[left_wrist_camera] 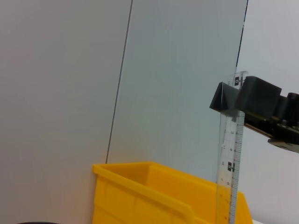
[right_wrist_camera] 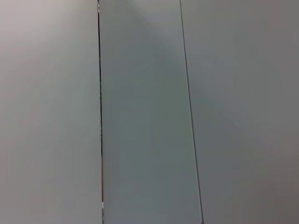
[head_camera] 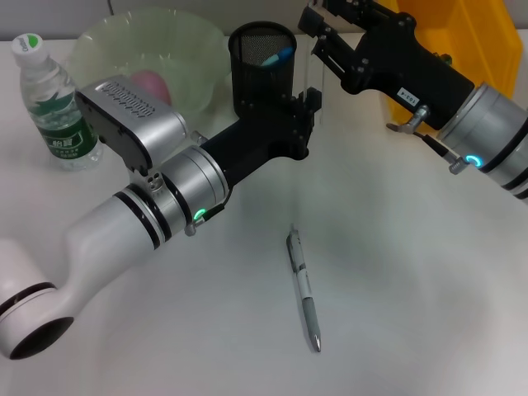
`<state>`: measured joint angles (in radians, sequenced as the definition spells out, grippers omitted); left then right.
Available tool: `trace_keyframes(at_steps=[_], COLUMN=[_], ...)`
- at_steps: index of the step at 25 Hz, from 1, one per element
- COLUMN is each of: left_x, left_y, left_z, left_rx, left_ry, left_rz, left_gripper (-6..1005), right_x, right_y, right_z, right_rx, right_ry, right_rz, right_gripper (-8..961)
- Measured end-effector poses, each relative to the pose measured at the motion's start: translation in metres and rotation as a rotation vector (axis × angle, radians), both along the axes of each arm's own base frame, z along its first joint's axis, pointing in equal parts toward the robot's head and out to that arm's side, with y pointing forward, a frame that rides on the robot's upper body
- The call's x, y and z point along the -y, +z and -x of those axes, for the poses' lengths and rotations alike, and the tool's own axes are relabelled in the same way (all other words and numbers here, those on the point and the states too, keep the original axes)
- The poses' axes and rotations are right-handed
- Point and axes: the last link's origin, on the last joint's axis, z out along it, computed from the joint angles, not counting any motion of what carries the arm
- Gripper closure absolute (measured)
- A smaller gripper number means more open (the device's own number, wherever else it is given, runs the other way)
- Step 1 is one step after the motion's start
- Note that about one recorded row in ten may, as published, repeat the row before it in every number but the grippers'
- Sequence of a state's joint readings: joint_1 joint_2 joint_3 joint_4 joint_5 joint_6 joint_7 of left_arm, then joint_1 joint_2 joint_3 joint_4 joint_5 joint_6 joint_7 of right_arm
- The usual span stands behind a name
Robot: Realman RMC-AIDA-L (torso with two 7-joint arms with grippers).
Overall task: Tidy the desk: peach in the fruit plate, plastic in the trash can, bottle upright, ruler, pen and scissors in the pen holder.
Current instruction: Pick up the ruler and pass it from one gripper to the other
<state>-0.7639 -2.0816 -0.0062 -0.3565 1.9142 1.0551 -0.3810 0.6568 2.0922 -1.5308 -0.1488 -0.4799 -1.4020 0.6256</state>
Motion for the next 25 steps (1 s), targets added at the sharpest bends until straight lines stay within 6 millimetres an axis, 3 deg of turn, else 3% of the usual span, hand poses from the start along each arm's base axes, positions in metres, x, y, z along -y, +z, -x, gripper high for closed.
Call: trace_keyframes(at_steps=[17,22,25], left_x=[-0.0026,-0.0026,-0.0039], left_y=[0.0015,0.0015,0.003], left_z=[-0.0002,-0.0003,0.0002], left_rx=[0.0,0.001,0.008], left_ry=[0.001,0.001,0.01], left_rz=[-0.003,-0.003,-0.011], left_gripper=[964,955,950], right_x=[-0.0008,-0.0013,-0.0013], right_y=[0.0003,0.0002,0.0007], right_z=[0.0013,0.0008,-0.0003], right_rx=[-0.003,-0.001,-0.002], right_ry=[0.002,-0.002,-0.008], right_rz=[0.001,0.0,-0.003], right_gripper=[538,311,308])
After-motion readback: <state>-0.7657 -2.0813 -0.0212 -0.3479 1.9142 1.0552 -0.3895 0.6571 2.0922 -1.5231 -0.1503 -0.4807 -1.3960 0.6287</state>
